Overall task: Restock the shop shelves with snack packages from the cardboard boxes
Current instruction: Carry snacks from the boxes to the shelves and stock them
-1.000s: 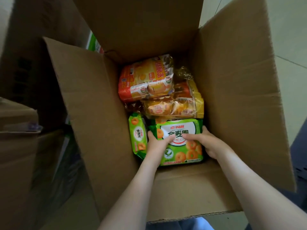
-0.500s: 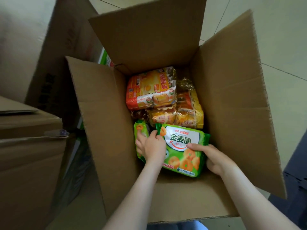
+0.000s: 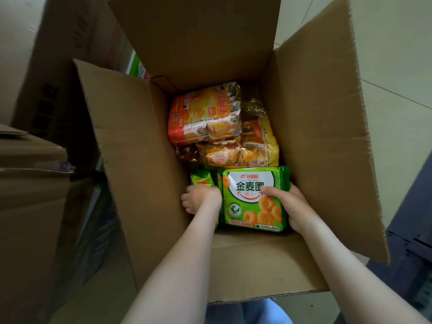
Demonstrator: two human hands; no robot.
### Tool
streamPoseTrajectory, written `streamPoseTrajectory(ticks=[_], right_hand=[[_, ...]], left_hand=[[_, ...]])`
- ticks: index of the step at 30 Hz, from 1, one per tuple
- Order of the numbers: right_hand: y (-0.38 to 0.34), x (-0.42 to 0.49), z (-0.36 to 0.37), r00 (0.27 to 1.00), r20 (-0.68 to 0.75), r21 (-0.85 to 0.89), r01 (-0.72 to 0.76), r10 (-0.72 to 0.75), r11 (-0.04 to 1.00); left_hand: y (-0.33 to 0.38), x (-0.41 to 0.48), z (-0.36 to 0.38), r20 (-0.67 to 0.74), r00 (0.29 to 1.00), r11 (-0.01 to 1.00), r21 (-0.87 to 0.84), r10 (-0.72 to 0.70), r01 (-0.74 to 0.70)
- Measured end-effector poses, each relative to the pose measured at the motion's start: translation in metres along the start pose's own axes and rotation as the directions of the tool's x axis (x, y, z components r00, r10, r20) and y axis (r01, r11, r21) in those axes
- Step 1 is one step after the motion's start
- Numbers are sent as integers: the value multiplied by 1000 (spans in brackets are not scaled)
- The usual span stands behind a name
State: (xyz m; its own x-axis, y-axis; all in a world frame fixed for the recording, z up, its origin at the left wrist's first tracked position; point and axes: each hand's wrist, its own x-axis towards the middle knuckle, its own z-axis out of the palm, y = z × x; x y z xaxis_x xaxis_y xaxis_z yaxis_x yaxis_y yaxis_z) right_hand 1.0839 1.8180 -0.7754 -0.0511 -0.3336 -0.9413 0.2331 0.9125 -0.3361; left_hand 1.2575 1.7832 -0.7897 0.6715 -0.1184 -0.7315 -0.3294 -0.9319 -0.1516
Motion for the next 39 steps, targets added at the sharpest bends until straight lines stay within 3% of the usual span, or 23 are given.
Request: streamPoseTrajectory(ticks=[3,8,13,19,24,28,30,34,37,39], right_hand=[[-7,-13,6,997,-25,-84,65,-67,994],[-32,-63,7,971,-82,-306,189,-224,933],[-75,-152,0,931,-215,-214,250,-295,944],[-147,-282,-10,855,-355,-81,374,-378,924],[-185,-400,-39,745,-506,12,510,-434,860],[-188,-493,-62,627,-616,25,620,-476,784],[-176,-534,-72,585,-659,5,633,-474,774],[-143,-608,-92,490,-745,-16,665,-453,746],[-107,-659,-103,419,-796,-25,698,-437,716],[-77,-690,-109,359,-841,-37,709,-405,704]], left_hand=[[-11,-7,-5,-11,994,978,180,110,-107],[-25,-56,-49,-21,963,963,7,269,-269],[-42,-130,-120,-9,958,945,-167,285,-283],[-28,-245,-218,7,873,815,-362,489,-453],[-12,-329,-290,89,685,647,-435,723,-626],[-13,-402,-328,292,465,539,-597,836,-594],[-22,-436,-338,410,353,541,-628,841,-559],[-47,-493,-338,600,206,618,-636,773,-462],[-79,-534,-333,718,35,640,-597,695,-483],[-102,-560,-329,759,-27,624,-554,651,-552]])
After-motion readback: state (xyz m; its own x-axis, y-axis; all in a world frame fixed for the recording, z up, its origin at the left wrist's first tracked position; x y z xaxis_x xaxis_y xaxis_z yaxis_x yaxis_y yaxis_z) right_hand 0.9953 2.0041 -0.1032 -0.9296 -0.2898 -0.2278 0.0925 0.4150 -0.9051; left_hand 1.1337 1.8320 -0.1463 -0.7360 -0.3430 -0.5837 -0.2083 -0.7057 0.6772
